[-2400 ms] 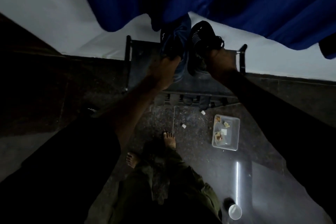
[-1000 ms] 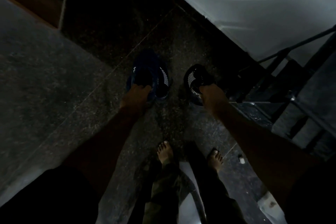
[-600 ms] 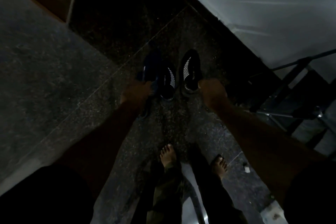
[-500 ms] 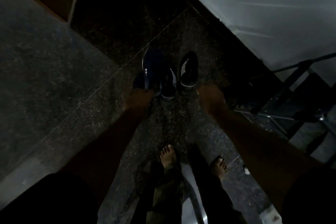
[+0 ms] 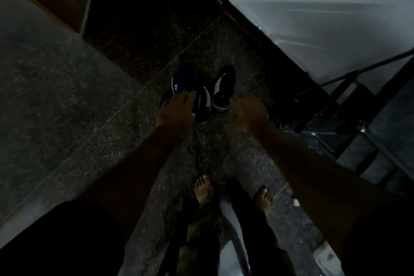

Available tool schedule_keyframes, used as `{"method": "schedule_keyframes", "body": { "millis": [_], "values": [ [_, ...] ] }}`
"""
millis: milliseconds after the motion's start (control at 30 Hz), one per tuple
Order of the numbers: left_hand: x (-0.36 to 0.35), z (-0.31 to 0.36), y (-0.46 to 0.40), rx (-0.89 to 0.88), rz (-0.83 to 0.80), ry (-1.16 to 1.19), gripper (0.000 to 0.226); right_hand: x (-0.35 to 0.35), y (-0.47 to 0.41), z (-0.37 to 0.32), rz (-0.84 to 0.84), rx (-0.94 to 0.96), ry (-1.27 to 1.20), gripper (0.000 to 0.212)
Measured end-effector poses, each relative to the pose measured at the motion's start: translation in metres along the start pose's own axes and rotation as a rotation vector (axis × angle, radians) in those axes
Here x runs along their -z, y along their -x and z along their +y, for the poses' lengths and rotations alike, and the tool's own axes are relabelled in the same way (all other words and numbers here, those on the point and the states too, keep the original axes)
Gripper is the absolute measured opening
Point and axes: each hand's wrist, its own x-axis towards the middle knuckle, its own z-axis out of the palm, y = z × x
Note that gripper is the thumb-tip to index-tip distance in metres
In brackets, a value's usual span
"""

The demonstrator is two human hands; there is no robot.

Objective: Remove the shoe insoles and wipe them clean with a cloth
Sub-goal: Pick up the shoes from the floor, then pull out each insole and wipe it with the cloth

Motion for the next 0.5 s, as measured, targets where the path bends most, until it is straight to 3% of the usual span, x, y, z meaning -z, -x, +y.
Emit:
{"method": "schedule_keyframes", "body": {
  "millis": [500],
  "values": [
    [0.15, 0.156, 0.077, -0.34, 0.345, -0.047, 0.077, 0.155, 0.168, 0.055, 0.416, -0.233, -0.162, 0.062]
  ]
}}
